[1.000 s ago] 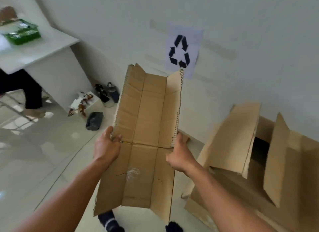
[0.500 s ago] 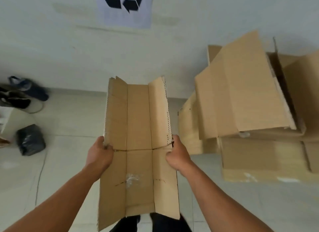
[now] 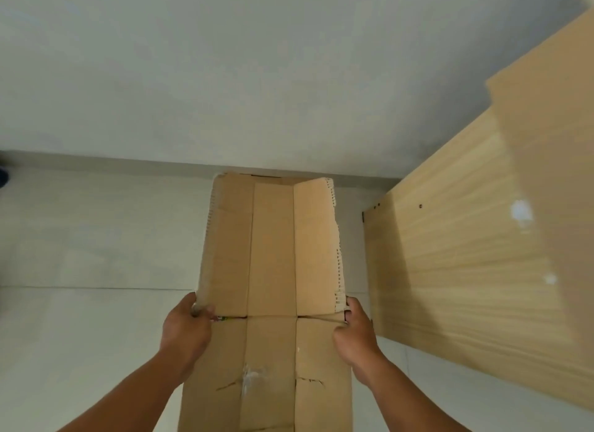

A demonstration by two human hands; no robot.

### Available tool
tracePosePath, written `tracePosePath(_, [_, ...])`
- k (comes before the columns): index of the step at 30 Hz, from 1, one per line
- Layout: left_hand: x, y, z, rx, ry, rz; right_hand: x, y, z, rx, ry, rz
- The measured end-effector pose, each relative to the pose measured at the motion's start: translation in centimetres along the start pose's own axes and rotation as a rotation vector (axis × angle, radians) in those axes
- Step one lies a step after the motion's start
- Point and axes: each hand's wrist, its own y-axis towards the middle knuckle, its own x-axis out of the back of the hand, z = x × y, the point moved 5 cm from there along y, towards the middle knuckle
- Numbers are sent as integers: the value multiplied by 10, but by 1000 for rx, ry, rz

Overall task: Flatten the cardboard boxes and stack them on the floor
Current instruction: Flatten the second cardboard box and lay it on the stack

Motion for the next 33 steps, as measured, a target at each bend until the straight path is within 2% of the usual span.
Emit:
tracePosePath(8, [-55, 159, 27, -123, 18, -11, -49, 162, -9, 140, 54, -53])
tracePosePath(14, [-72, 229, 51, -188, 149, -29, -72, 227, -16, 266, -161, -75])
tracePosePath(18, [-76, 246, 66, -251, 259, -3, -80, 244, -23, 291, -275, -76])
tracePosePath(21, [-71, 252, 73, -303, 394, -51, -80, 246, -22, 334, -408, -90])
tracePosePath(23, [-66, 250, 77, -283, 428, -39, -78, 243, -20, 357, -507, -112])
tracePosePath(26, [-66, 242, 82, -245, 327, 126, -80, 238, -20, 348, -563, -104])
tracePosePath(28, [-73, 239, 85, -298, 375, 222, -80, 234, -19, 334, -590, -100])
tracePosePath(31, [-81, 236, 83, -358, 496, 229, -75, 230, -13, 348, -572, -104])
tracePosePath(33, [-84, 236, 82, -360, 566, 237, -75, 227, -8, 395, -653, -93])
